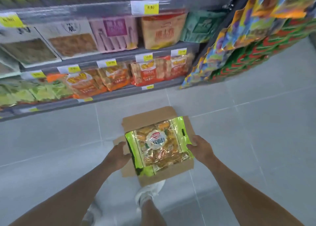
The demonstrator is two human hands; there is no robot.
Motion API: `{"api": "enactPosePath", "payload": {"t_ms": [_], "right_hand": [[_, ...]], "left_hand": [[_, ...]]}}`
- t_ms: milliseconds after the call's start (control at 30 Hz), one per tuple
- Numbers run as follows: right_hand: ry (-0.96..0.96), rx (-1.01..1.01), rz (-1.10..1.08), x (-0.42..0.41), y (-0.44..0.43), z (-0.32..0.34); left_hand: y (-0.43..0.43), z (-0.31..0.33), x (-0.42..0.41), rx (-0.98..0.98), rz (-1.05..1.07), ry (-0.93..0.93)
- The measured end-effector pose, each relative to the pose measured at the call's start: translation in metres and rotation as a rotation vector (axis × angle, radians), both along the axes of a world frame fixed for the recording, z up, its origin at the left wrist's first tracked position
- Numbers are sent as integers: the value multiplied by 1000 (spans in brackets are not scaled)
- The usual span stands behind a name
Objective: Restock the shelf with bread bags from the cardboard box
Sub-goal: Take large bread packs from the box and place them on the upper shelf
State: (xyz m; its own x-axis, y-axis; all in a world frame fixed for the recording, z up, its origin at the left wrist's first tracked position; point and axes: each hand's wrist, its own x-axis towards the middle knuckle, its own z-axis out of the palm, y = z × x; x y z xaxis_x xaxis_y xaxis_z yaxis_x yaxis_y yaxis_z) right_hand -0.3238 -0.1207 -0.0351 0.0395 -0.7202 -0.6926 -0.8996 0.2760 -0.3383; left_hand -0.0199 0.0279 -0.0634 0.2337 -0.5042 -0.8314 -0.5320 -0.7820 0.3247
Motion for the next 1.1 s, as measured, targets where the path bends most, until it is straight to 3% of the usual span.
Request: {"api": "enactPosePath", "payload": {"t_ms": [200, 533, 767, 1100], "right_hand": [[27, 119, -31, -16, -23, -99], [-33, 217, -132, -26, -60, -226], [-53, 267, -158, -19, -60, -278], [-18, 267, -141, -25, -60, -304]], "left_hand": [[-1, -79, -23, 166, 217, 46], [-17, -178, -31, 259, 540, 60], [-33, -200, -36, 238, 702, 122], [-37, -207, -38, 178, 880, 264]]}}
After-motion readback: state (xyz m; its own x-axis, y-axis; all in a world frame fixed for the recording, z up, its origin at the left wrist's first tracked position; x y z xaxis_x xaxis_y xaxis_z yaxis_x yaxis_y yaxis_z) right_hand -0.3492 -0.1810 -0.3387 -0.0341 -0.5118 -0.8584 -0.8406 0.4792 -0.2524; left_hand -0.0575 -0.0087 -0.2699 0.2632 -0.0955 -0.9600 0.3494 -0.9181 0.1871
